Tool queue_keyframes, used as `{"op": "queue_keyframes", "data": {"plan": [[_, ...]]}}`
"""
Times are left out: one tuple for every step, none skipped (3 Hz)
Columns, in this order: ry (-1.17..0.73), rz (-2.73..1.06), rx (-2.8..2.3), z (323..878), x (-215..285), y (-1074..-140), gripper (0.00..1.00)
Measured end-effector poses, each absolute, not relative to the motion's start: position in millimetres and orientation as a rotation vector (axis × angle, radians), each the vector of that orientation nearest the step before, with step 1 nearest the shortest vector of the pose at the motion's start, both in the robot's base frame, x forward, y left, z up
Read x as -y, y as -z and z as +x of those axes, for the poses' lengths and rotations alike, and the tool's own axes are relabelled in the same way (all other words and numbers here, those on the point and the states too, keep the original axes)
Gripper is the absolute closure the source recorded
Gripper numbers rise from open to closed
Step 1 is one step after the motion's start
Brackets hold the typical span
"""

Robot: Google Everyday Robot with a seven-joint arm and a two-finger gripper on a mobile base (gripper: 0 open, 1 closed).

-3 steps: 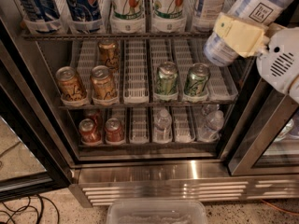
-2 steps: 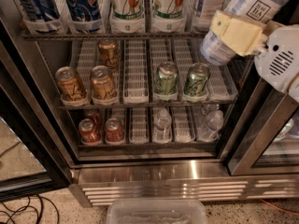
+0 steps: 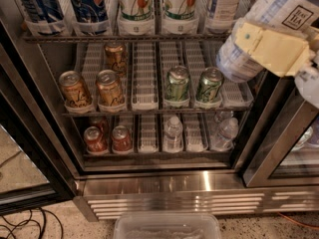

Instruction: Pick blue plastic bottle from top shelf of fridge

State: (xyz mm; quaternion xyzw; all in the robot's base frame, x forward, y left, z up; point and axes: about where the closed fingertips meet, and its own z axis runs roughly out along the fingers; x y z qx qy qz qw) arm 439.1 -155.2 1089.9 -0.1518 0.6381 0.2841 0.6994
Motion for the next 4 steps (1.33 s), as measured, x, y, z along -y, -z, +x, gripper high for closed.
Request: {"op": "queue_keyframes", "data": {"plan": [[-0.76, -0.441, -1.411, 405, 135, -1087, 1.0], [-0.93, -0.526, -1.39, 369, 104, -1079, 1.0], [-1.079, -0.578, -1.38, 344, 75, -1063, 1.0], [-1.158, -0.645, -1.437, 325, 49, -1030, 1.0]]}}
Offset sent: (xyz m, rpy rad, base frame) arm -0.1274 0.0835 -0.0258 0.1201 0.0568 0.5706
